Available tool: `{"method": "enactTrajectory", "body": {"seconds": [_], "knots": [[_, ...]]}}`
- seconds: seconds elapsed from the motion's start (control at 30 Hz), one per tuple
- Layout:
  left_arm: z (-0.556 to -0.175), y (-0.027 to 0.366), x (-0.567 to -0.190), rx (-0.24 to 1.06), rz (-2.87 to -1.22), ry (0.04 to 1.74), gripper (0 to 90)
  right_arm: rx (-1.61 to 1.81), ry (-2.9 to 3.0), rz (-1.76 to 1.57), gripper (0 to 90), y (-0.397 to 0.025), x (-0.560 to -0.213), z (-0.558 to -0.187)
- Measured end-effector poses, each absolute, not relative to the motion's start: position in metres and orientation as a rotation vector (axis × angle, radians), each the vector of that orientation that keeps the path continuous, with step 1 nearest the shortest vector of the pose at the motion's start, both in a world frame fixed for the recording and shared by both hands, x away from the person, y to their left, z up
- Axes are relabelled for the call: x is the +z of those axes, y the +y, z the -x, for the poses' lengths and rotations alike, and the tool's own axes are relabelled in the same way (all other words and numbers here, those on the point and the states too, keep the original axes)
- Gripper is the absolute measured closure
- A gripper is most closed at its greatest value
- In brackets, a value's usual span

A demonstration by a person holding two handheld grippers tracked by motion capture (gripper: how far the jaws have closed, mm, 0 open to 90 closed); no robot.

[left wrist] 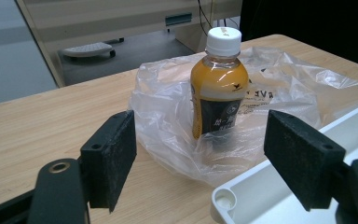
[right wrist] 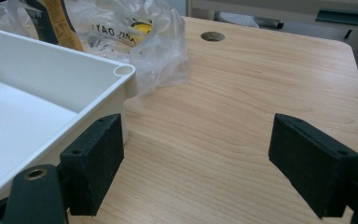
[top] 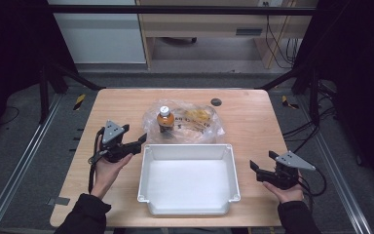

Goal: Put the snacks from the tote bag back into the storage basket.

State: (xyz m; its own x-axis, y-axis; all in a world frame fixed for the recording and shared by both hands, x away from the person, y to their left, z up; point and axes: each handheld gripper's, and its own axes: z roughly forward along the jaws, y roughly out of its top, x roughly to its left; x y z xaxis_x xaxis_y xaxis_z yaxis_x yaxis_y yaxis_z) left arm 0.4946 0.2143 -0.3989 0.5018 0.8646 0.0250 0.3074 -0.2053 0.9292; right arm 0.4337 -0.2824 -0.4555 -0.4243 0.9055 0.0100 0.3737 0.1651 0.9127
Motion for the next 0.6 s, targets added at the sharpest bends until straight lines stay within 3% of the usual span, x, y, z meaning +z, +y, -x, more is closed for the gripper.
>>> {"method": "enactTrajectory", "body": {"seconds": [0.6], "knots": [[-0.506,0.201,-0.388,0.717,-1.764,0.978,25.2,1.240,1.888,-1.209,18.0,-0.282,-0.455,-0.435]]}}
